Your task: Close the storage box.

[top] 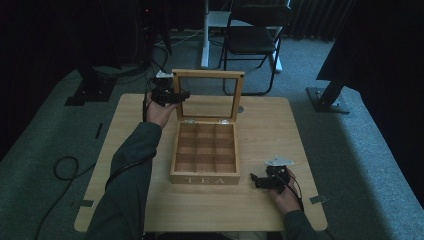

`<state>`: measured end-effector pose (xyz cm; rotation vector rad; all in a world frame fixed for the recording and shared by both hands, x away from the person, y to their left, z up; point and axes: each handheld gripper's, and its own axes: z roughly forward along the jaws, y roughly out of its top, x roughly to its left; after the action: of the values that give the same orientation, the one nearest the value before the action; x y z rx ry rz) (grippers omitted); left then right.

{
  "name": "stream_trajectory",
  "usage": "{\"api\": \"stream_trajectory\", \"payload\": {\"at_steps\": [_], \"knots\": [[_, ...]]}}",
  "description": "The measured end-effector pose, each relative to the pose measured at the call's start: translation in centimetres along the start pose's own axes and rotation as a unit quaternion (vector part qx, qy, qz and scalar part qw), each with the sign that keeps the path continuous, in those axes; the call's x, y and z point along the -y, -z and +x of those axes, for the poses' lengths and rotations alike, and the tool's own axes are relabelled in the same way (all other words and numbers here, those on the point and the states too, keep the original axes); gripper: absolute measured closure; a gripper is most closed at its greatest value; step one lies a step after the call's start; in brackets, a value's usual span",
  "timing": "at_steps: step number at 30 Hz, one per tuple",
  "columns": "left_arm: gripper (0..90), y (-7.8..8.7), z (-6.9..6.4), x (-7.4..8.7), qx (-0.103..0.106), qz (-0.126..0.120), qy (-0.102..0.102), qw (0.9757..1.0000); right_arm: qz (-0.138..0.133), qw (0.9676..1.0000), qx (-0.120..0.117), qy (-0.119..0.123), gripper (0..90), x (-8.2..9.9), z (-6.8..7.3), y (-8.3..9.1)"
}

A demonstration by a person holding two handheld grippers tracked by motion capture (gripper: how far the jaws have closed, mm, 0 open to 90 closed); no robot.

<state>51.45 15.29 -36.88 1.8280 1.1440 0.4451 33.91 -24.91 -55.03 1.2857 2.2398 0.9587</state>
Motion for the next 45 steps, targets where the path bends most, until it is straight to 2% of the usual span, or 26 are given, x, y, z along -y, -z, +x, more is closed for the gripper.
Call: {"api": "stream_trajectory", "payload": {"at_steps": [7, 22, 29, 45], "knots": [[39.0, 1.1, -0.9, 0.2, -0.009, -0.009, -0.012, 0.9999, 0.0, 1.0, 0.0, 0.0, 11.7, 0.0, 0.0, 0.0], [38.0, 3.8, -2.1, 0.3, 0.002, -0.035, -0.019, 0.9992, 0.0, 1.0, 0.0, 0.0, 11.7, 0.0, 0.0, 0.0], [38.6, 5.3, -2.5, 0.1, 0.01, -0.037, -0.019, 0.9991, 0.0, 1.0, 0.0, -0.001, 11.6, 0.0, 0.0, 0.0], [43.1, 7.5, -3.4, 0.6, 0.0, -0.022, -0.039, 0.999, -0.001, 1.0, -0.001, 0.003, 11.6, -0.1, 0.0, -0.1]]}}
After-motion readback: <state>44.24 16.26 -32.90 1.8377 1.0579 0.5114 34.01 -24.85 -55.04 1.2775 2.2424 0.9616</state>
